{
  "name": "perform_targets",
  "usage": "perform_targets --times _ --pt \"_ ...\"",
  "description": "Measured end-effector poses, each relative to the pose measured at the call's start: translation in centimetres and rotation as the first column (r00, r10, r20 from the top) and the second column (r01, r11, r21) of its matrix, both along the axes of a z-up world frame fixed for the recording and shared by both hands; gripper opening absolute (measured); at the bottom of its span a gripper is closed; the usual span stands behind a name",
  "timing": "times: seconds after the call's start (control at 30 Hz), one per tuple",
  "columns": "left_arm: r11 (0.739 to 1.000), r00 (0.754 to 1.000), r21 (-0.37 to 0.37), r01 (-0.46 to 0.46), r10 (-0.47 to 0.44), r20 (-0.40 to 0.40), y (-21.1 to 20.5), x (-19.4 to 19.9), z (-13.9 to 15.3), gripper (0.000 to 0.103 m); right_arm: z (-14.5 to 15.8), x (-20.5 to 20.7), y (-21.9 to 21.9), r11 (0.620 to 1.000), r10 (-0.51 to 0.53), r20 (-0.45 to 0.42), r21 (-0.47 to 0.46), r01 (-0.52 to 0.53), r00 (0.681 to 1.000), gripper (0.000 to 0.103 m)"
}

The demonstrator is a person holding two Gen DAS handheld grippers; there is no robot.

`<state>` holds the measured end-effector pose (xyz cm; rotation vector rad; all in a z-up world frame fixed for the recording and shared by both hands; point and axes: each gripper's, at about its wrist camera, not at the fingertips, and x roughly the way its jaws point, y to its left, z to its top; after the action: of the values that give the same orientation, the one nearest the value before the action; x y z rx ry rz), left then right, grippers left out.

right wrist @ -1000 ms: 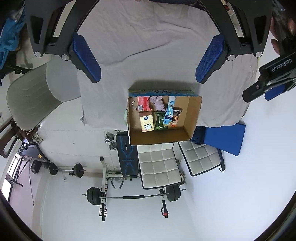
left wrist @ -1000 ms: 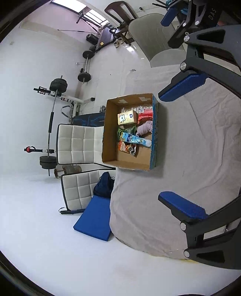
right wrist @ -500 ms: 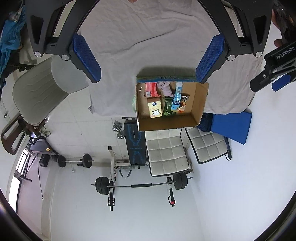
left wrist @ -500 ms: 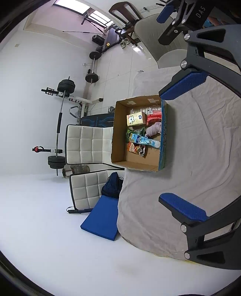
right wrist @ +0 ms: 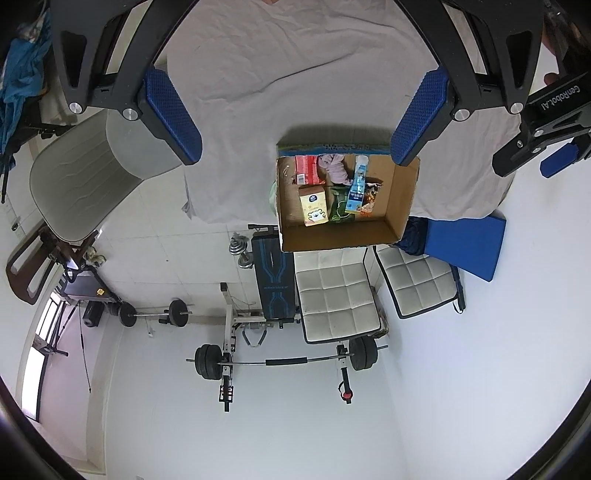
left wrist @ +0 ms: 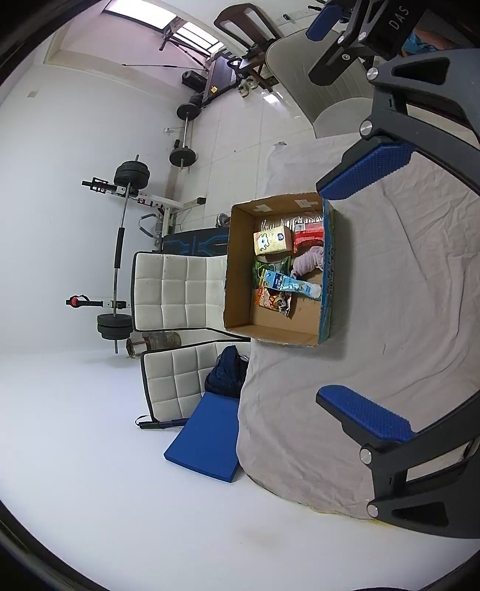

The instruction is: Organize soft objects

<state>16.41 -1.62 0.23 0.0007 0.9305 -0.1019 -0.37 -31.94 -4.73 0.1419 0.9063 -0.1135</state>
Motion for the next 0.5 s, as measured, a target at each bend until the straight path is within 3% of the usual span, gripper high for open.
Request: perform_targets --times 0.5 --pt "1.000 1.000 0.004 -0.002 0.002 -0.002 -0.06 0.17 0.08 0.103 -0.03 0.01 0.23 1.000 0.004 -0.002 -0.001 -0.004 1.000 0.103"
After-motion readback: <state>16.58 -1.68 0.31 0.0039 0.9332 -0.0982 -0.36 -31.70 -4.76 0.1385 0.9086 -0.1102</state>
